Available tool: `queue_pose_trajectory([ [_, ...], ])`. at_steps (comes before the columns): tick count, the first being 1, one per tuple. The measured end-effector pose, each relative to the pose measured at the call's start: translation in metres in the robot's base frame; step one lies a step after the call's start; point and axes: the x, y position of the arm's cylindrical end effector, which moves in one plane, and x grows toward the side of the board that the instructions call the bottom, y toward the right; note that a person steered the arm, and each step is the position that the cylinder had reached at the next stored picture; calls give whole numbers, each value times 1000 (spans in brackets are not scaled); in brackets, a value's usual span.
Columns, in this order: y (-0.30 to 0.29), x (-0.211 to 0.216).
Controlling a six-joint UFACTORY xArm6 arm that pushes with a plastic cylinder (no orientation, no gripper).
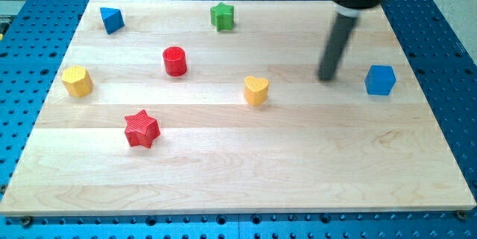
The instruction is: Move the red circle to the bottom right side of the board
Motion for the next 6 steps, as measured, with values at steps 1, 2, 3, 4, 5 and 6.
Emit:
queue_pose_trajectory([
  [1, -115, -56],
  [2, -212, -66],
  [3, -275, -36],
  [4, -238, -1],
  [5, -192, 27],
  [6, -229, 22],
])
